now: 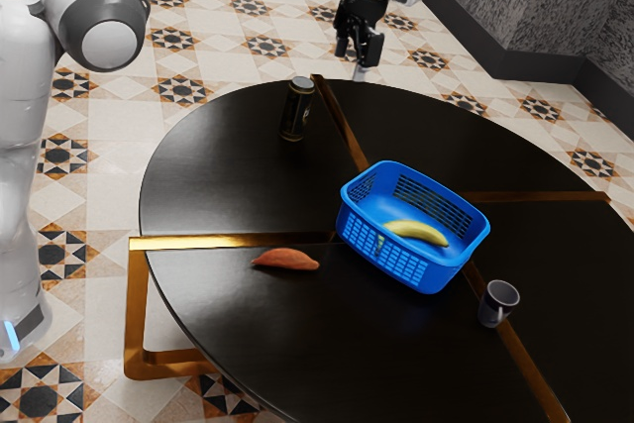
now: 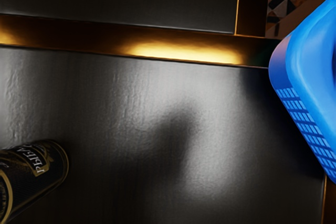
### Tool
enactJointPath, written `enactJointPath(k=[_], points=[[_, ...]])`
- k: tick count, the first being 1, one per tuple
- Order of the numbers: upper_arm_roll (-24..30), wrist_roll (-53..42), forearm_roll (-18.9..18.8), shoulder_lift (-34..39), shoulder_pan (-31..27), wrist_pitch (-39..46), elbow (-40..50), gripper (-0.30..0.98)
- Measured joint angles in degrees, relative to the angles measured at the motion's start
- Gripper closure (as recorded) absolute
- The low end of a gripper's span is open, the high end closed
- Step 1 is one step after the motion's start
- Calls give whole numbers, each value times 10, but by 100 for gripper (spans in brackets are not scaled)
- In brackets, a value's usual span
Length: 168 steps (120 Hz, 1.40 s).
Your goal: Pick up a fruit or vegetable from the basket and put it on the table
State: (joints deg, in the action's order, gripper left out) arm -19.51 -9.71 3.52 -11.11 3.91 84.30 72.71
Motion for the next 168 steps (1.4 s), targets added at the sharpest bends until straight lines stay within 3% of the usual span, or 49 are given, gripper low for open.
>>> enactJointPath(k=[41,70,124,144,168], points=[[2,-7,4,-2,-1,2,-1,0],[132,22,-15,-9,6,33,-2,0],[243,88,-36,-33,7,64,19,0],[250,103,-40,-34,10,73,31,0],[210,110,-54,-27,9,74,38,0]])
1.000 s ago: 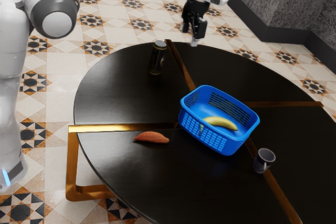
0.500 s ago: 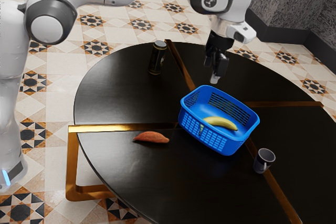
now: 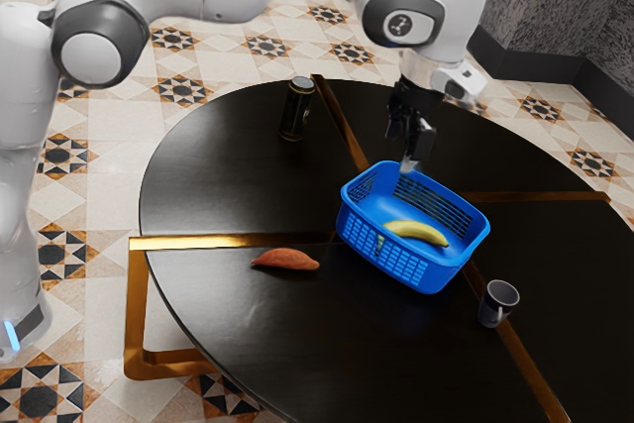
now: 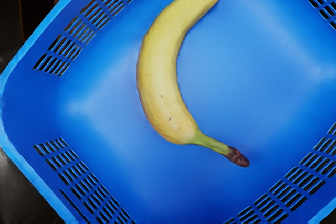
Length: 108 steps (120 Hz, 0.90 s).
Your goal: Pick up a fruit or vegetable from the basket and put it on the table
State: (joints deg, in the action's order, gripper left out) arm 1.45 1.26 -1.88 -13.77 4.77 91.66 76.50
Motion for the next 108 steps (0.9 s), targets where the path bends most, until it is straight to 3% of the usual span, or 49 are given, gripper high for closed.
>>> enactJointPath(k=[17,108], points=[[-5,2,-2,36,0,11,61,0],[-2,5,-4,-68,2,70,54,0]])
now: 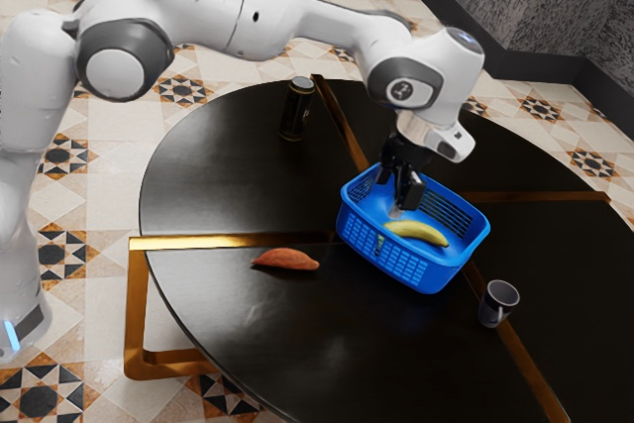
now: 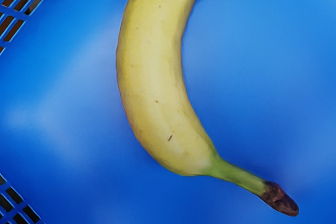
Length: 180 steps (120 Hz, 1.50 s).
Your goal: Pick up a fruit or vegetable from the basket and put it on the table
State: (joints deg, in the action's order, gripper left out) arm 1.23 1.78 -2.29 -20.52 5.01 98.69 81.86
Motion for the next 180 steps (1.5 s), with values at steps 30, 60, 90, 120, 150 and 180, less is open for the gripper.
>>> enactJointPath(k=[30,60,90,120,150,180], points=[[1,0,-13,-36,0,1,-29,0],[2,-1,-34,-59,3,1,-47,0],[6,-3,-37,-74,6,1,-63,0],[6,-3,-38,-91,6,2,-64,0],[6,-4,-39,-97,6,5,-64,0],[6,-4,-38,-105,6,7,-64,0]])
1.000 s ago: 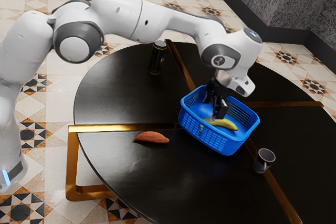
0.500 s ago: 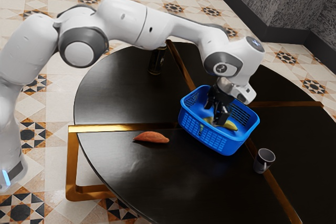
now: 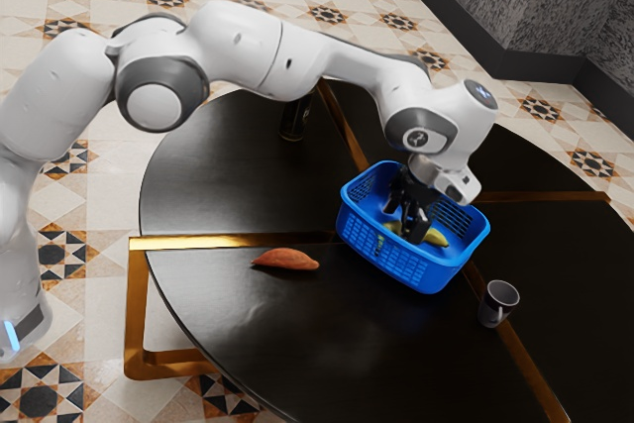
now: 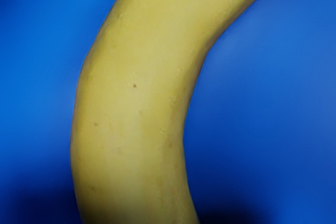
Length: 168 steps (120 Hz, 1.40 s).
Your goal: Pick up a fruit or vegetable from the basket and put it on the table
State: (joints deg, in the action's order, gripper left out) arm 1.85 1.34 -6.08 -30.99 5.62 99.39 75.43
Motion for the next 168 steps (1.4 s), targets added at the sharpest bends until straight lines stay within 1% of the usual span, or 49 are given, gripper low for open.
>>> enactJointPath(k=[16,25,34,63,72,82,90,123,168], points=[[0,0,1,-4,0,0,0,2],[0,0,1,-5,0,1,0,5],[0,0,1,-5,0,1,0,14],[0,1,1,-5,0,1,0,46],[0,2,0,-5,0,1,0,50],[0,3,-1,-6,0,2,1,53],[0,4,-1,-6,0,2,1,51],[8,6,-16,-3,1,1,-11,60],[26,7,-40,0,5,-8,-47,60]])
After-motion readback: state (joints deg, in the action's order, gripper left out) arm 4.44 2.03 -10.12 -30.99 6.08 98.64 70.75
